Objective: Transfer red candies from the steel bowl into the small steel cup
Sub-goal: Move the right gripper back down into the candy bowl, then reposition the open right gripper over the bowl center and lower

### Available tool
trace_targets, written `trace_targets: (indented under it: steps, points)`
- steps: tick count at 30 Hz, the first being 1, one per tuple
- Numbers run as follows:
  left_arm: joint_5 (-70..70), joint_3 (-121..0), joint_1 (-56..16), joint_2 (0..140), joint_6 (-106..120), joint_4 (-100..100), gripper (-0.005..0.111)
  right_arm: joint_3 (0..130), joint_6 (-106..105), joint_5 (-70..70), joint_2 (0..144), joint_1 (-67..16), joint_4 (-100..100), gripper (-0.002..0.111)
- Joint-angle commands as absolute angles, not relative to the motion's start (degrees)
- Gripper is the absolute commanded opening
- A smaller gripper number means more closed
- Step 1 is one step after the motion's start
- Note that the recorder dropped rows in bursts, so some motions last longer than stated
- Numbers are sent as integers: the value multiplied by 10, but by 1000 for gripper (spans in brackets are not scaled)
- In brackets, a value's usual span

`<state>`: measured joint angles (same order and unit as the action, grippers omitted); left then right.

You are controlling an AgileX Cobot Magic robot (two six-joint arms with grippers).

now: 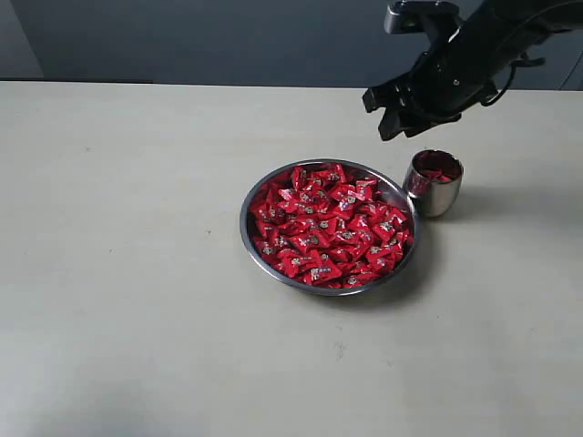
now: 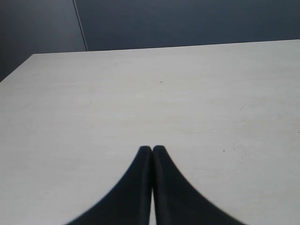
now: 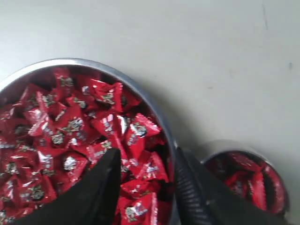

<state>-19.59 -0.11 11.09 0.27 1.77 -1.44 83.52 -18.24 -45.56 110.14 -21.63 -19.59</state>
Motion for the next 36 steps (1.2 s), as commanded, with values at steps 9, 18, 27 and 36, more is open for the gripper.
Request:
trace_targets:
  steps: [9,18,27,36]
  points:
    - [-191,0,107,0,17,-16,0,838,-138,-453,1131,-260,-190,38]
    - [-191,0,107,0,17,-16,0,838,-54,-449,1183,-261,-178,38]
    - [-191,0,107,0,17,-16,0,838,-43,-440,1195,-264,-187,38]
    - [-191,0,107,0,17,-16,0,838,-43,-421,1195,-287,-161,38]
